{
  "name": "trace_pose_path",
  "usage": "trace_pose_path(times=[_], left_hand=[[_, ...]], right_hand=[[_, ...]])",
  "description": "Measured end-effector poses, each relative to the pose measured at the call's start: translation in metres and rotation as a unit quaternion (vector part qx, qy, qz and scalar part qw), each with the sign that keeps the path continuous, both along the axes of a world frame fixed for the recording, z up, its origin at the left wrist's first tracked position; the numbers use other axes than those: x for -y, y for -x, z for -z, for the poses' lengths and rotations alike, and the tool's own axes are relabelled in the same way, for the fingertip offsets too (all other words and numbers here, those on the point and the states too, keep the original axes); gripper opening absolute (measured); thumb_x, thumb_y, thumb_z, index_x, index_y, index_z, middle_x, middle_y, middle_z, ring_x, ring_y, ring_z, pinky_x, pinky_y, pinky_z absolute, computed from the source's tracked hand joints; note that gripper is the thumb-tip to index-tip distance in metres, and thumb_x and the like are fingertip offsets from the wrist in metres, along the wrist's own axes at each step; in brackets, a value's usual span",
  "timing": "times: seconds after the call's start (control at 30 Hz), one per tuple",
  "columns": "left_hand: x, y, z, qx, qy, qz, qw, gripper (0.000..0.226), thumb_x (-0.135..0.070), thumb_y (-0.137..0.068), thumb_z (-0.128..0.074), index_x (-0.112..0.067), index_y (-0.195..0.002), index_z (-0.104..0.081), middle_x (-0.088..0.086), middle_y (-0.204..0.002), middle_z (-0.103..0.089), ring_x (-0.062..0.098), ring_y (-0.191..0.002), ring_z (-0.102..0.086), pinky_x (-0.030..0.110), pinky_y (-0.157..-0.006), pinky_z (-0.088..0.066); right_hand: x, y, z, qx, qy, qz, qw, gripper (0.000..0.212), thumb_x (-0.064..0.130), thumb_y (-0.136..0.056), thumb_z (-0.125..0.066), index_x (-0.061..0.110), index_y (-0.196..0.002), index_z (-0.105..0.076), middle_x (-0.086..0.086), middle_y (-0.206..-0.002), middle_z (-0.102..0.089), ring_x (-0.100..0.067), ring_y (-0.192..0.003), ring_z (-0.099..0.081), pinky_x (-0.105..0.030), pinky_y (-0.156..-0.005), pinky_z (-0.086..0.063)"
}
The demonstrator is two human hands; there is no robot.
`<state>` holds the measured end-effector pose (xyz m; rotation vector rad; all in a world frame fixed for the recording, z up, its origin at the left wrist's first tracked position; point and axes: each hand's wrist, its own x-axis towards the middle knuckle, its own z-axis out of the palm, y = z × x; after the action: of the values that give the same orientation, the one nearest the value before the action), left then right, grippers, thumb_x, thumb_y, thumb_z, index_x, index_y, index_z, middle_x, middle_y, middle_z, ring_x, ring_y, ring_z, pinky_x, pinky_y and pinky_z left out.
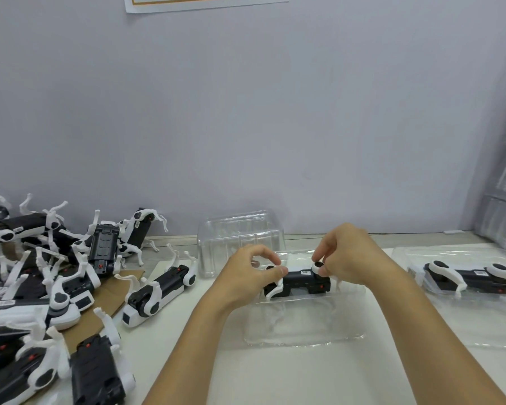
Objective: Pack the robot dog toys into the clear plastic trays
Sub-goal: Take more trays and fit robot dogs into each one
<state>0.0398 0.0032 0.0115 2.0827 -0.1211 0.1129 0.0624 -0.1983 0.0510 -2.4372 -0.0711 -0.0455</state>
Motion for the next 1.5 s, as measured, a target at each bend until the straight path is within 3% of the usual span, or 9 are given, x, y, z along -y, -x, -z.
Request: trace_pose_path(times=[0.13,0.3,0.43,0.53,0.83,1.0,1.13,1.3,1.5], left_hand=[[0.001,-0.002,0.002,0.016,0.021,-0.002,1.000,0.012,-0.039,-0.086,-0.073,-0.031,-0.094,-0.067,-0.014,-0.113,-0.062,0.008,-0.105,-0.059,0.023,-0.080,-0.044],[0.002,-0.005,0.004,0.033,0.202,-0.050,0.978,0.013,-0.026,-0.097,-0.059,-0.032,-0.090,-0.068,-0.003,-0.108,-0.069,0.015,-0.102,-0.063,0.028,-0.081,-0.042],[0.001,-0.009,0.009,0.023,0.274,-0.086,0.958,0.020,-0.021,-0.097,-0.055,-0.027,-0.087,-0.071,0.002,-0.105,-0.072,0.018,-0.103,-0.065,0.032,-0.084,-0.044],[0.000,-0.013,0.013,0.015,0.278,-0.098,0.955,0.023,-0.019,-0.098,-0.053,-0.023,-0.083,-0.071,0.003,-0.103,-0.072,0.017,-0.105,-0.065,0.033,-0.087,-0.044],[-0.001,-0.017,0.016,0.017,0.262,-0.103,0.959,0.026,-0.012,-0.097,-0.050,-0.020,-0.083,-0.071,-0.002,-0.091,-0.072,0.003,-0.086,-0.066,0.033,-0.088,-0.049],[-0.001,-0.017,0.017,0.015,0.258,-0.105,0.960,0.026,-0.011,-0.097,-0.049,-0.019,-0.085,-0.071,0.002,-0.095,-0.073,0.011,-0.093,-0.066,0.036,-0.092,-0.050],[-0.001,-0.017,0.017,0.017,0.256,-0.102,0.961,0.027,-0.010,-0.096,-0.050,-0.021,-0.083,-0.071,-0.003,-0.092,-0.072,0.009,-0.091,-0.066,0.030,-0.084,-0.047],[-0.003,-0.017,0.018,0.016,0.246,-0.098,0.964,0.028,-0.011,-0.096,-0.050,-0.024,-0.082,-0.071,-0.005,-0.097,-0.072,0.010,-0.096,-0.065,0.031,-0.089,-0.047],[-0.003,-0.017,0.018,0.014,0.249,-0.102,0.963,0.031,-0.011,-0.096,-0.051,-0.026,-0.080,-0.072,-0.004,-0.099,-0.072,0.003,-0.088,-0.067,0.028,-0.084,-0.046]], right_hand=[[0.000,0.002,0.001,0.003,0.029,-0.022,0.999,0.020,0.004,-0.076,-0.075,0.024,-0.078,-0.073,0.003,-0.082,-0.067,-0.010,-0.068,-0.063,-0.020,-0.055,-0.043],[-0.019,0.010,-0.005,0.011,0.050,-0.116,0.992,0.018,0.037,-0.084,-0.072,0.038,-0.101,-0.067,0.011,-0.096,-0.060,0.003,-0.077,-0.055,-0.015,-0.060,-0.040],[-0.053,0.018,0.004,0.032,0.087,-0.147,0.985,0.030,0.055,-0.083,-0.069,0.038,-0.107,-0.065,0.020,-0.088,-0.050,-0.006,-0.091,-0.054,-0.033,-0.087,-0.042],[-0.059,0.018,0.009,0.037,0.105,-0.135,0.985,0.025,0.051,-0.084,-0.070,0.038,-0.104,-0.062,0.020,-0.085,-0.044,-0.007,-0.096,-0.048,-0.036,-0.087,-0.033],[-0.058,0.020,0.011,0.048,0.049,-0.125,0.990,0.020,0.046,-0.080,-0.078,0.034,-0.093,-0.068,0.016,-0.078,-0.050,0.002,-0.075,-0.046,-0.033,-0.077,-0.029],[-0.057,0.019,0.012,0.049,0.028,-0.126,0.990,0.015,0.046,-0.084,-0.075,0.034,-0.093,-0.071,0.013,-0.081,-0.056,0.000,-0.075,-0.049,-0.033,-0.078,-0.032],[-0.051,0.017,0.010,0.023,0.006,-0.144,0.989,0.009,0.041,-0.087,-0.072,0.035,-0.094,-0.073,0.009,-0.088,-0.064,-0.006,-0.080,-0.058,-0.037,-0.091,-0.046],[-0.035,0.012,0.002,0.007,-0.019,-0.151,0.988,0.020,0.033,-0.084,-0.077,0.040,-0.101,-0.071,0.009,-0.098,-0.058,-0.001,-0.082,-0.058,-0.015,-0.064,-0.040],[-0.003,0.006,-0.007,-0.028,0.039,-0.101,0.994,0.032,0.006,-0.085,-0.070,0.037,-0.094,-0.068,0.011,-0.094,-0.059,-0.002,-0.077,-0.058,-0.013,-0.053,-0.039]])
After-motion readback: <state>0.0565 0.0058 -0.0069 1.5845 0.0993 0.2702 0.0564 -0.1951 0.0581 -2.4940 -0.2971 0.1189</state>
